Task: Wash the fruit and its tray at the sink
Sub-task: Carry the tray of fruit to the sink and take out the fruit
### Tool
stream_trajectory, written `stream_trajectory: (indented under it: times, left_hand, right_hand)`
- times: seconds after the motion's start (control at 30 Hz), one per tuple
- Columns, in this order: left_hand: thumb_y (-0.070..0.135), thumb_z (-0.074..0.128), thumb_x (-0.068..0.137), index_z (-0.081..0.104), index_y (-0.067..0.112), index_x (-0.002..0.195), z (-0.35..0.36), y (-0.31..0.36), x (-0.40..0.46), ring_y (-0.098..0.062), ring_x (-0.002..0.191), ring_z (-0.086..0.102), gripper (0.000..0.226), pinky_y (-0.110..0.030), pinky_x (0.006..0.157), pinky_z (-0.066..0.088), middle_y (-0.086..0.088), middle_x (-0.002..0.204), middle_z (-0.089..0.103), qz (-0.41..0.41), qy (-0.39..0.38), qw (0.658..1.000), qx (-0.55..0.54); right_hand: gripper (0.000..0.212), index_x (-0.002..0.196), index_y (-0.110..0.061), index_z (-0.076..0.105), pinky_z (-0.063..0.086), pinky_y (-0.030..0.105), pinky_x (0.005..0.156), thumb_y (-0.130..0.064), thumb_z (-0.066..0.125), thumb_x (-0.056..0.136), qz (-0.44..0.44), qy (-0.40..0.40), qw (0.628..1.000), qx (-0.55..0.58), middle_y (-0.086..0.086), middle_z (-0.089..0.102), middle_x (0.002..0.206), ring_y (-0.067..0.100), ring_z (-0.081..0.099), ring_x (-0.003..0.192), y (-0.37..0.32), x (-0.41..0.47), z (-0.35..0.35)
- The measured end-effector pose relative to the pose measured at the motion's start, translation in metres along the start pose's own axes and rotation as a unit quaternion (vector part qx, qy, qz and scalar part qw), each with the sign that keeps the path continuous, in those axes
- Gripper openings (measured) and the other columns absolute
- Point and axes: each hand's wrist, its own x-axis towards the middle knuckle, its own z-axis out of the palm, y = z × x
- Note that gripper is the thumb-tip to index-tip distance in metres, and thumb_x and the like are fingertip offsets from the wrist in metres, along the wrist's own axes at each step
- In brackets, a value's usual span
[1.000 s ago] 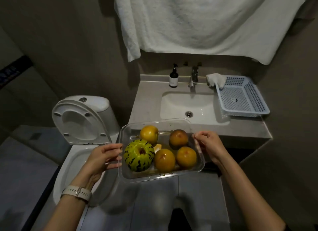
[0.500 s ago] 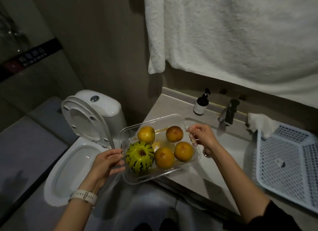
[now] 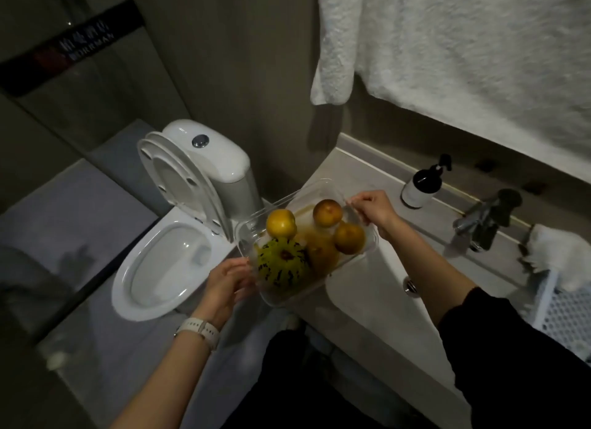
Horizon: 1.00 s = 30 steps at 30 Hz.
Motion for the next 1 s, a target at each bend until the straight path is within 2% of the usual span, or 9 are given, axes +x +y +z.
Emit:
stream_trajectory:
  times: [0.17,0.23,0.33,0.43,0.57,0.67,0.77,0.9,1.0]
  left_hand:
    - [-0.009,0.05,0.091,0.056,-0.001,0.107,0.017,-0.008,0.003,-0.029,0.075,0.056,0.019,-0.059,0.094,0.046,-0.022,0.092,0.056,-0.009,0.001,1.0,-0.029]
    - [-0.009,0.047,0.092,0.053,0.001,0.106,0.02,-0.01,0.005,-0.029,0.074,0.055,0.018,-0.054,0.086,0.051,-0.022,0.093,0.054,-0.01,-0.003,0.999,-0.042]
    - [-0.009,0.045,0.094,0.052,0.002,0.11,0.023,-0.014,0.007,-0.025,0.068,0.058,0.021,-0.04,0.064,0.059,-0.021,0.086,0.055,-0.022,-0.001,0.998,-0.066]
    - [-0.012,0.043,0.093,0.051,0.003,0.099,0.027,-0.016,0.006,-0.021,0.056,0.062,0.017,-0.036,0.056,0.059,-0.021,0.08,0.054,-0.032,0.01,0.995,-0.09]
    - [-0.013,0.04,0.094,0.049,0.005,0.089,0.03,-0.018,0.003,-0.029,0.065,0.058,0.021,-0.039,0.056,0.06,-0.019,0.076,0.054,-0.033,0.002,0.995,-0.097]
    - [-0.015,0.037,0.095,0.049,0.004,0.09,0.03,-0.022,0.003,-0.033,0.073,0.057,0.023,-0.037,0.053,0.06,-0.02,0.083,0.052,-0.036,-0.003,0.995,-0.091]
    - [-0.016,0.037,0.094,0.049,0.004,0.089,0.028,-0.027,0.006,-0.031,0.069,0.06,0.024,-0.035,0.053,0.059,-0.02,0.085,0.05,-0.039,-0.002,0.996,-0.077]
    - [-0.015,0.041,0.093,0.05,0.003,0.086,0.025,-0.034,0.012,-0.027,0.063,0.065,0.022,-0.036,0.055,0.059,-0.019,0.078,0.053,-0.048,-0.002,0.995,-0.084]
    - [-0.016,0.042,0.092,0.051,0.002,0.084,0.022,-0.038,0.018,-0.024,0.058,0.067,0.022,-0.037,0.055,0.059,-0.018,0.067,0.061,-0.055,-0.001,0.995,-0.088]
  right_hand:
    - [0.022,0.099,0.007,0.07,0.048,0.024,0.06,-0.011,0.062,0.091,0.01,-0.026,0.999,-0.023,0.015,0.062,0.087,0.019,0.056,0.074,-0.004,0.029,0.005]
    - [0.02,0.099,0.009,0.07,0.052,0.029,0.071,-0.007,0.06,0.091,0.002,-0.03,0.999,-0.027,0.018,0.064,0.094,0.024,0.059,0.084,-0.006,0.038,0.008]
    - [0.017,0.096,0.008,0.071,0.054,0.035,0.08,0.001,0.058,0.089,-0.022,-0.035,0.998,-0.037,0.022,0.067,0.097,0.026,0.06,0.088,-0.008,0.046,0.012]
    - [0.017,0.097,0.004,0.072,0.052,0.038,0.086,0.002,0.057,0.089,-0.021,-0.04,0.998,-0.052,0.018,0.067,0.097,0.027,0.06,0.092,-0.008,0.057,0.018]
    - [0.021,0.102,0.004,0.071,0.05,0.037,0.089,0.003,0.055,0.089,-0.018,-0.047,0.997,-0.063,0.013,0.066,0.1,0.022,0.058,0.093,-0.008,0.068,0.026]
    - [0.018,0.1,0.005,0.07,0.051,0.04,0.087,0.001,0.055,0.089,-0.021,-0.057,0.996,-0.069,0.019,0.066,0.099,0.024,0.058,0.091,-0.005,0.071,0.029]
    - [0.019,0.098,0.007,0.07,0.049,0.036,0.08,0.003,0.055,0.089,-0.025,-0.063,0.995,-0.073,0.023,0.066,0.1,0.024,0.057,0.088,-0.002,0.075,0.031]
    - [0.018,0.094,0.001,0.072,0.047,0.033,0.075,0.004,0.055,0.088,-0.021,-0.068,0.994,-0.079,0.014,0.066,0.091,0.02,0.057,0.083,-0.001,0.078,0.034]
    - [0.021,0.098,-0.006,0.072,0.045,0.021,0.067,0.003,0.055,0.089,-0.023,-0.074,0.994,-0.077,0.004,0.065,0.088,0.009,0.056,0.075,0.0,0.078,0.035]
